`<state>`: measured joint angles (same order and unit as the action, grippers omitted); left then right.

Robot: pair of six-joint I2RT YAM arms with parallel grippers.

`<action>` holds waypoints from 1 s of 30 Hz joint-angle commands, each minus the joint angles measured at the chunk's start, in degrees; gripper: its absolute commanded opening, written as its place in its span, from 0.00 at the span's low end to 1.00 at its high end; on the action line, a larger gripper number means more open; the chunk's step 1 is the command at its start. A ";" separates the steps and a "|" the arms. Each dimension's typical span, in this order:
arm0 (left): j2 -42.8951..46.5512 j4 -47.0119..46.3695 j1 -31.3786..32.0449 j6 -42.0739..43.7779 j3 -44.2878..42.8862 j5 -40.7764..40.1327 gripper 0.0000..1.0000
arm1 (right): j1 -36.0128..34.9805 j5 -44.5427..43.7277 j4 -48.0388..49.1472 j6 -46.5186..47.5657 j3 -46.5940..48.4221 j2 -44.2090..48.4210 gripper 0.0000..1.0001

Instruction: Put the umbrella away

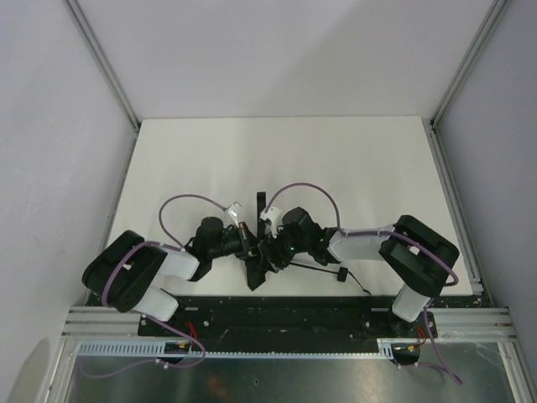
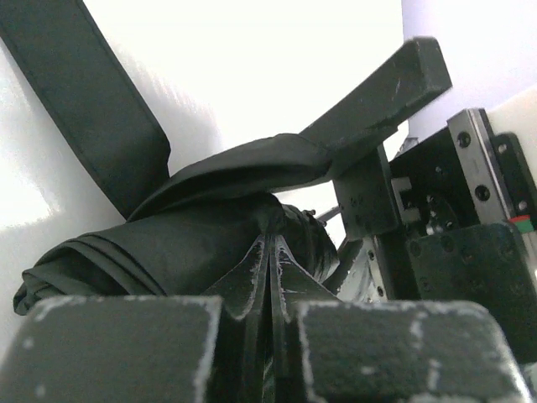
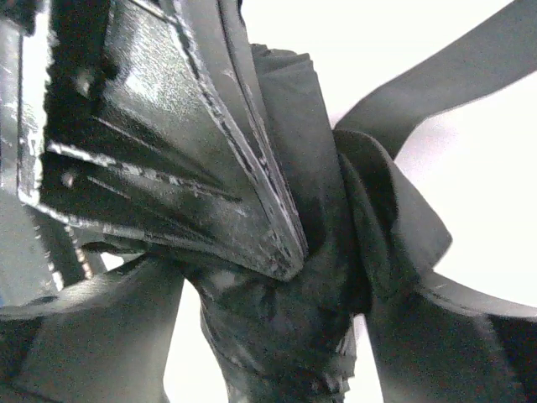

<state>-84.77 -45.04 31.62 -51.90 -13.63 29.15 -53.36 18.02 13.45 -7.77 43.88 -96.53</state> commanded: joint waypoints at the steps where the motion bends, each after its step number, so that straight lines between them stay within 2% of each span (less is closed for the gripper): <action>1: -2.51 13.05 0.67 3.13 3.55 -3.93 0.05 | -4.05 -8.88 -0.29 4.75 0.81 -4.94 0.76; 3: -2.44 12.87 0.71 2.77 3.46 -3.86 0.05 | -5.48 -11.54 0.50 6.23 0.27 -6.07 0.63; 9: -0.51 12.61 0.60 1.64 3.79 -3.86 0.05 | -7.31 -14.54 5.29 10.51 -3.51 -6.22 0.10; 10: 0.16 12.61 0.49 1.28 3.83 -3.63 0.05 | -7.47 -14.70 5.76 11.30 -3.92 -6.44 0.05; 13: 2.92 12.58 -1.08 -0.30 3.60 -1.23 0.09 | -8.02 -15.12 7.78 13.45 -5.70 -7.25 0.01; 15: 5.69 12.60 -4.03 -2.28 3.56 2.27 0.16 | -8.52 -15.17 8.88 14.38 -6.50 -7.64 0.00; 18: 11.99 13.57 -9.84 -5.53 2.82 7.22 0.33 | -9.03 -14.61 9.37 14.99 -7.02 -7.53 0.00; 20: 15.84 20.10 -13.76 -5.85 -0.54 7.94 0.45 | -9.08 -14.47 9.68 15.11 -7.55 -7.05 0.00; 23: 17.85 35.24 -15.38 1.87 -11.15 2.65 0.70 | -8.85 -13.81 10.13 15.07 -8.07 -6.32 0.00; 24: 17.34 41.46 -15.50 4.12 -14.89 -0.90 0.74 | -8.77 -13.37 10.47 15.07 -8.26 -6.13 0.00; 26: 14.92 48.60 -15.39 7.02 -21.03 -6.79 0.75 | -8.64 -12.33 11.23 15.07 -8.59 -6.08 0.00; 30: 5.64 56.44 -11.84 11.63 -32.82 -19.08 0.72 | -8.41 -10.85 11.64 14.78 -8.75 -5.95 0.00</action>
<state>-72.03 -3.07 16.95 -48.07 -37.47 23.86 -61.67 4.80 33.15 6.04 38.17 -100.33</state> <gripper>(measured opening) 0.730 0.393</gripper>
